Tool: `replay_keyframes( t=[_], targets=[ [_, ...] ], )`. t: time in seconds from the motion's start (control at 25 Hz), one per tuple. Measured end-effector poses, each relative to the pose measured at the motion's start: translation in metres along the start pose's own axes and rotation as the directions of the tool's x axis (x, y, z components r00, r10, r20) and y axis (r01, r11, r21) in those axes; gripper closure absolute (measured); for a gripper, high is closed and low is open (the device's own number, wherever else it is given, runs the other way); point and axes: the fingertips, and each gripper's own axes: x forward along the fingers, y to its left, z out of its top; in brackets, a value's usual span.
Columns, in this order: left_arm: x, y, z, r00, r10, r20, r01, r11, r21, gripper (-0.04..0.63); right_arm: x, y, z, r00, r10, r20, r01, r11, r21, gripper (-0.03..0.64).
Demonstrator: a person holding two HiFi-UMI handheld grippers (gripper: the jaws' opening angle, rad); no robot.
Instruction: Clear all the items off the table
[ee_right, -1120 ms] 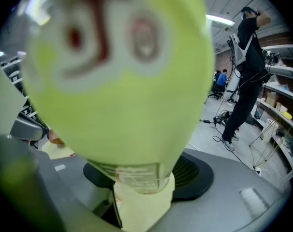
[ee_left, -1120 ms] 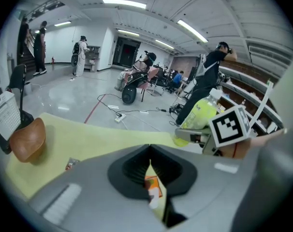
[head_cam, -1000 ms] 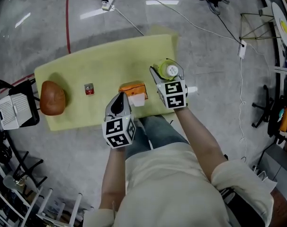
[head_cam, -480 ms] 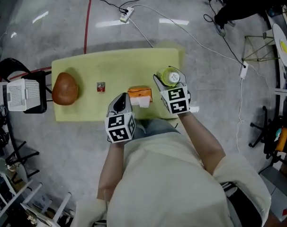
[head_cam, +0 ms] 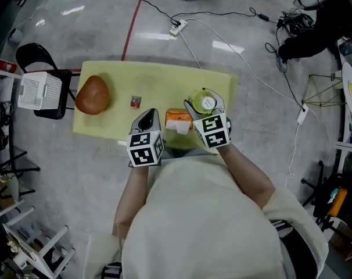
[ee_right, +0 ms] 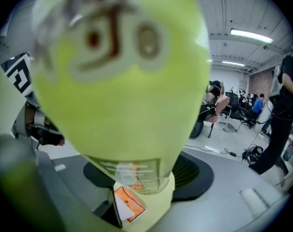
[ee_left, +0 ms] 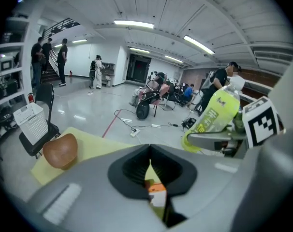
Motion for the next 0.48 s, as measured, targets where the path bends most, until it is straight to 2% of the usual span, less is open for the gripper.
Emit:
replay_keyframes(
  t=[0.24,0.48],
  targets=[
    [-0.024,0.027,0.005,0.996,0.074,0.056,-0.071,0.996,-0.055,0.586,0.002,0.039,0.013,0.995,0.098,0.008,-0.098,0.994,-0.051,0.319],
    [-0.057,0.067,-0.007,0.982,0.173,0.081,-0.160,0.977,-0.142,0.586,0.007,0.078,0.024,0.984,0.181,-0.002,-0.180,0.977,-0.111,0.318]
  ],
)
